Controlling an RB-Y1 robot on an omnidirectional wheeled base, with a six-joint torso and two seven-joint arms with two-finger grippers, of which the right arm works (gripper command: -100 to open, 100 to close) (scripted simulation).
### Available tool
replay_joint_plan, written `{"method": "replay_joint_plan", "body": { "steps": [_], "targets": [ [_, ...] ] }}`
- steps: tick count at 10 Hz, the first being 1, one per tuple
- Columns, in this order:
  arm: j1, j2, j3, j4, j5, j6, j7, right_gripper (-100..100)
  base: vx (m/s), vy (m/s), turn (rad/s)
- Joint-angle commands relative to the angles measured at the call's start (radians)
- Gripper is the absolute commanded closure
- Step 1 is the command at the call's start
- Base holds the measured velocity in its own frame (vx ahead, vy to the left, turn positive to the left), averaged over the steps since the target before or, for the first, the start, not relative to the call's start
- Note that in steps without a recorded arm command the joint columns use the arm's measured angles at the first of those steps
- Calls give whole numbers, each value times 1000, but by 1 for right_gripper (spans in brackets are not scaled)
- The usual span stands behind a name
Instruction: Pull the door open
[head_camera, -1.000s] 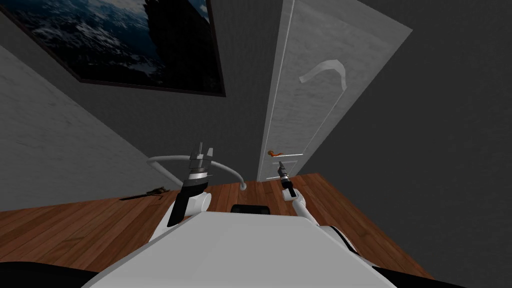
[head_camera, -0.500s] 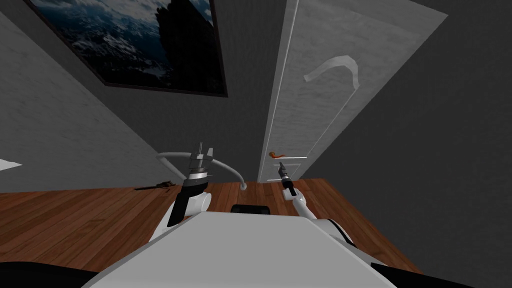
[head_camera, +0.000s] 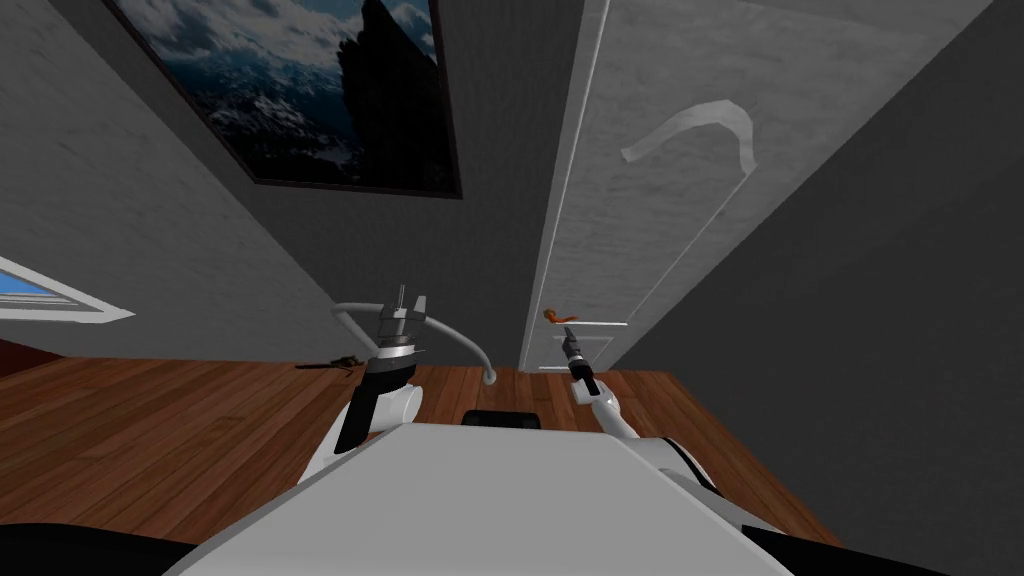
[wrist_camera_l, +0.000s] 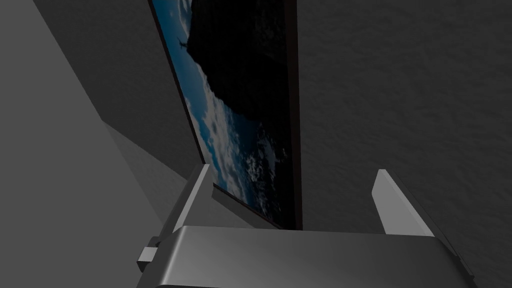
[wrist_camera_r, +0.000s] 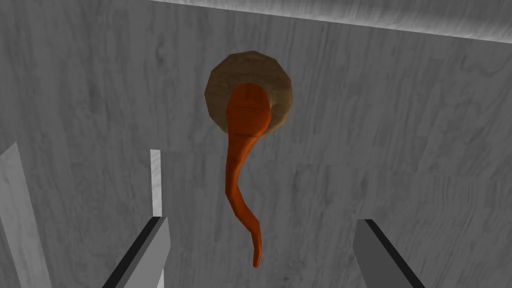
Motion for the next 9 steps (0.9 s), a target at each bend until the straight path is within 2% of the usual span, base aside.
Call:
{"method": "replay_joint_plan", "body": {
  "steps": [1,3,4,5,6,7,8,9],
  "targets": [
    [12,-23,-14,20,-10,-25,-15,-100,178,81,139],
    [39,-70,-34,41,-25,-57,-45,-100,209,73,232],
    [39,-70,-34,41,-25,-57,-45,-100,148,34,62],
    [56,-100,-47,54,-35,-78,-65,-100,137,76,186],
    [65,-115,-54,61,-40,-89,-75,-100,191,68,184],
    [68,-120,-56,63,-42,-92,-78,-100,171,14,61],
    [60,-113,-54,67,-40,-88,-73,-100,66,0,7],
    [60,-113,-54,67,-40,-88,-73,100,-8,2,-4]
  ]
}}
